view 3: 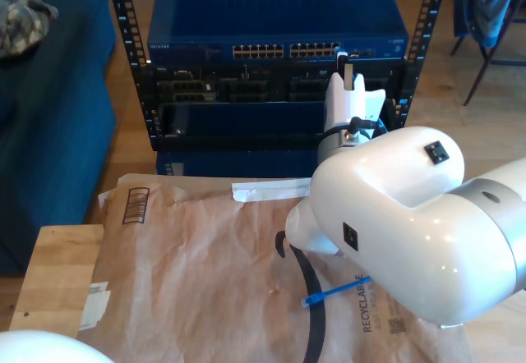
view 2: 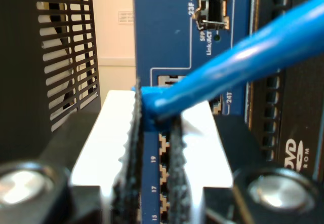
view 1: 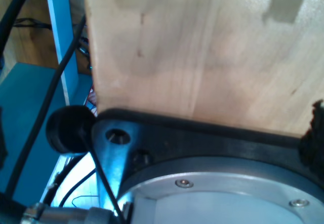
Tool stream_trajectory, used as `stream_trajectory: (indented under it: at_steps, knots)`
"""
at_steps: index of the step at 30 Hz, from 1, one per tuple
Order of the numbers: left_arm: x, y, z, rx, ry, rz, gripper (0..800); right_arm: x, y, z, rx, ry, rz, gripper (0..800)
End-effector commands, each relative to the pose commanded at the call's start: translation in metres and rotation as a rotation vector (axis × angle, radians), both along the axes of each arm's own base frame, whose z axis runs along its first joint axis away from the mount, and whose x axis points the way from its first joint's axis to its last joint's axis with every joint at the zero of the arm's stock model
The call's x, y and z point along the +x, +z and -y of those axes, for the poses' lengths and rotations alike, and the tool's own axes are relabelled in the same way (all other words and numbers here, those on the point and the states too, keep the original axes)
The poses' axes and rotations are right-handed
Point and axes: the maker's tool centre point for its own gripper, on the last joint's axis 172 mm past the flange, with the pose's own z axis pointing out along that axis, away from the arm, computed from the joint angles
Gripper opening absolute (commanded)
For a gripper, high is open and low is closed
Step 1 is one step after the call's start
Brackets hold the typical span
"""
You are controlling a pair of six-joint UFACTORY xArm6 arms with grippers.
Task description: Grab the cable and plug it in
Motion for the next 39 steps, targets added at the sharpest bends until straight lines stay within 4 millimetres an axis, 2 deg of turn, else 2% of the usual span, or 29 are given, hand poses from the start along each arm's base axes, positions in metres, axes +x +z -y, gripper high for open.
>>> stream_trajectory:
  at_steps: [12,39]
  knots:
    - [0.0000,-0.0001,-0.0004,0.002,0.000,0.000,800,0.0038,0.0006,0.0045,0.003,-0.008,0.006,1]
    - [0.0000,0.0000,0.0000,0.000,0.000,0.000,800,0.0041,0.0002,0.0009,0.005,0.000,0.009,1]
